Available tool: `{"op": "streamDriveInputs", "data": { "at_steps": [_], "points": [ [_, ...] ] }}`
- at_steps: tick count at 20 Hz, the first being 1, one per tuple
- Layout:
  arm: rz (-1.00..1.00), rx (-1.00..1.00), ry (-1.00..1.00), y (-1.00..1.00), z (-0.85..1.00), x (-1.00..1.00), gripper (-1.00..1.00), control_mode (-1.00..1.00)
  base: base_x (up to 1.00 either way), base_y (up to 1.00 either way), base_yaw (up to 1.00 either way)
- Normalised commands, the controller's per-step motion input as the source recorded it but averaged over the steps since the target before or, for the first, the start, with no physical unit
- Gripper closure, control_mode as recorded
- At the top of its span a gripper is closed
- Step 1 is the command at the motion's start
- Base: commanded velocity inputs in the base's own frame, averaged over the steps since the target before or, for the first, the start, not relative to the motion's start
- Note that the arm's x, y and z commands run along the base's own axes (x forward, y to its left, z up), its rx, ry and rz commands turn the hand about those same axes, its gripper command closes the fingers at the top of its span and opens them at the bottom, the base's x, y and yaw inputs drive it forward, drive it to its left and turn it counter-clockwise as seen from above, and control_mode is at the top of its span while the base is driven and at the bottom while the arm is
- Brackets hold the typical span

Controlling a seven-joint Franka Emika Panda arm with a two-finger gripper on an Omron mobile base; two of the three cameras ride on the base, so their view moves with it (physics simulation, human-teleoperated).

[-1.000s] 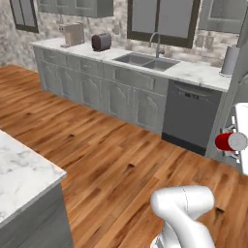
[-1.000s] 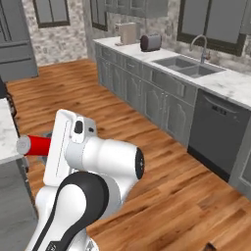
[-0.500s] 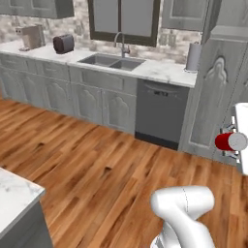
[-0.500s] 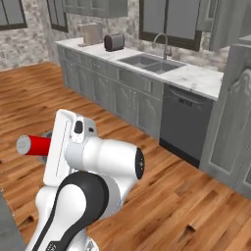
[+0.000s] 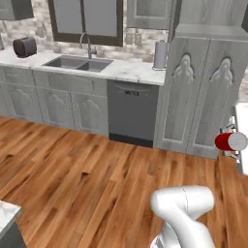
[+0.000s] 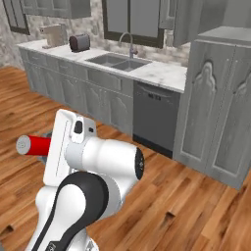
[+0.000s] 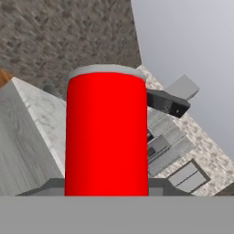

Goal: Pick the can from the counter and place it in the open cabinet.

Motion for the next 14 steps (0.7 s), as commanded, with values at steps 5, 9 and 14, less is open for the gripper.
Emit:
{"op": "streamDriveInputs", "data": {
  "at_steps": [5, 9, 14],
  "points": [
    [0.0, 0.0, 0.0, 0.0, 0.0, 0.0, 1.0, 1.0, 0.0, -0.22, -0.3],
    [0.0, 0.0, 0.0, 0.0, 0.0, 0.0, 1.0, 1.0, 0.03, -0.2, -0.27],
    [0.0, 0.0, 0.0, 0.0, 0.0, 0.0, 1.0, 1.0, 0.1, -0.19, -0.25]
  ]
}}
